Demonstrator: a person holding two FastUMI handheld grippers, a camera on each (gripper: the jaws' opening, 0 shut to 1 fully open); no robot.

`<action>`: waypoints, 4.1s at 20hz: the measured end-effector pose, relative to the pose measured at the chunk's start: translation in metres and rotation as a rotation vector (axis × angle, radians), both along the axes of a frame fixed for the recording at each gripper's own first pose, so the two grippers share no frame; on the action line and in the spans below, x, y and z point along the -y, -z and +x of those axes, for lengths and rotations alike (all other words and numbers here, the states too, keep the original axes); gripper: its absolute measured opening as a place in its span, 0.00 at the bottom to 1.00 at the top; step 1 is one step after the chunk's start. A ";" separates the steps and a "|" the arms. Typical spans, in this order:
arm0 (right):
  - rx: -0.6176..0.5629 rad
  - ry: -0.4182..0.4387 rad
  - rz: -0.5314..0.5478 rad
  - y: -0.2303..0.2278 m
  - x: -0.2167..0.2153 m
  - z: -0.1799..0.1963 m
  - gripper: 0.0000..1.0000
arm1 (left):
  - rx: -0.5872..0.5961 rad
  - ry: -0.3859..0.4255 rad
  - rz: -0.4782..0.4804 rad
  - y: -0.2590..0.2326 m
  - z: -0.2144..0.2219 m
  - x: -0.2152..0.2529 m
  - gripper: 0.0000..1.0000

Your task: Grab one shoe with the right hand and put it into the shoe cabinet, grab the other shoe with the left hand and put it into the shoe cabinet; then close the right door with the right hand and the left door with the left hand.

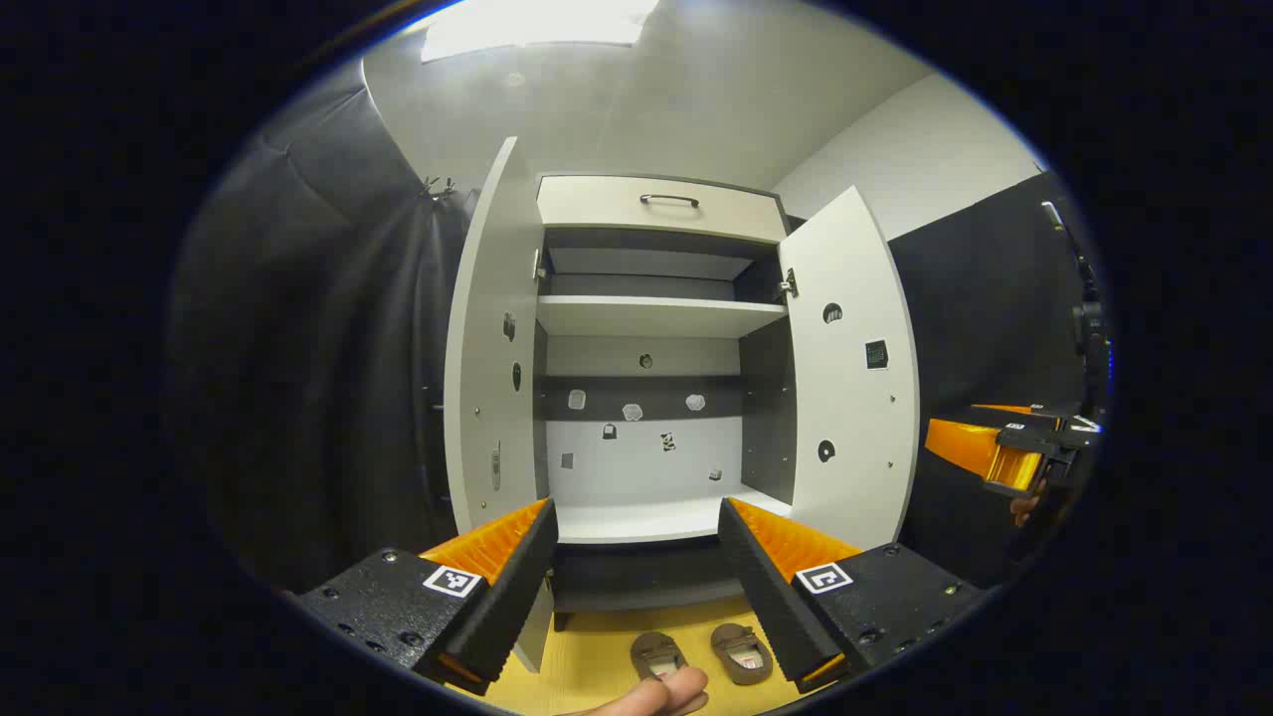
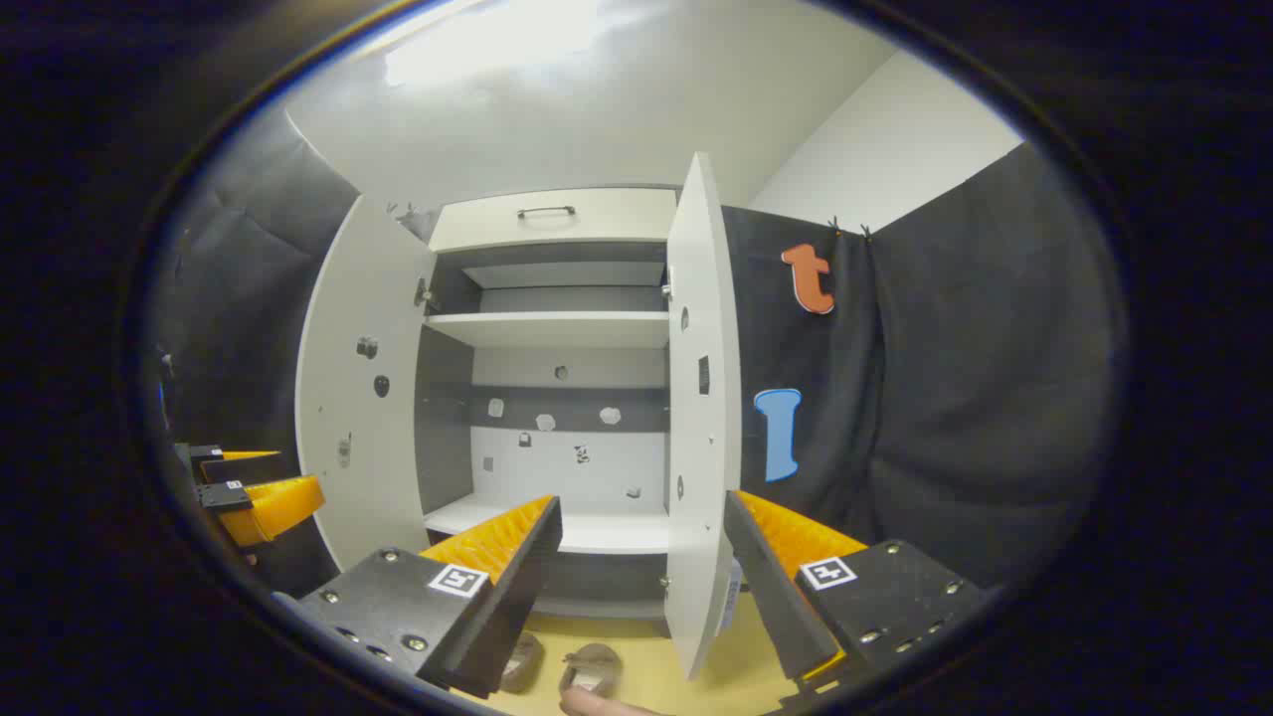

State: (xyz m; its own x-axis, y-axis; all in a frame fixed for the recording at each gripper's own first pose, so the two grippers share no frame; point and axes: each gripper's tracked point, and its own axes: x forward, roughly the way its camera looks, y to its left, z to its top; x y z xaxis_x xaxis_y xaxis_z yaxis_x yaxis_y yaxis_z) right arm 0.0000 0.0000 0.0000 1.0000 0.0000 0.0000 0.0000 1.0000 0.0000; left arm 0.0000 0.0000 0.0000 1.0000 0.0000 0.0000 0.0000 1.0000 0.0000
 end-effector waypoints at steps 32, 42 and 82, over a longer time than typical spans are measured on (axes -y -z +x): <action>-0.580 -0.093 -0.109 0.367 -0.092 0.067 0.98 | 0.003 -0.027 -0.011 0.032 -0.010 -0.034 0.96; -0.822 -0.089 -0.064 0.514 -0.106 0.043 0.86 | 0.025 -0.022 -0.033 0.037 0.000 -0.039 0.98; -0.173 -0.136 -0.119 0.178 -0.088 0.149 0.05 | -0.005 0.045 -0.117 0.137 0.162 -0.036 0.97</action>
State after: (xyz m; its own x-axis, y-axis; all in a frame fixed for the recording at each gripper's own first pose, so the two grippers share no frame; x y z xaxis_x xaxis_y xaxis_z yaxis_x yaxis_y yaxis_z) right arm 0.1486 0.0876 -0.1781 0.9760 0.1243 -0.1791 -0.1447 0.9838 -0.1061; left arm 0.1622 0.0358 -0.1374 0.9990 -0.0453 -0.0023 0.0448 0.9922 -0.1166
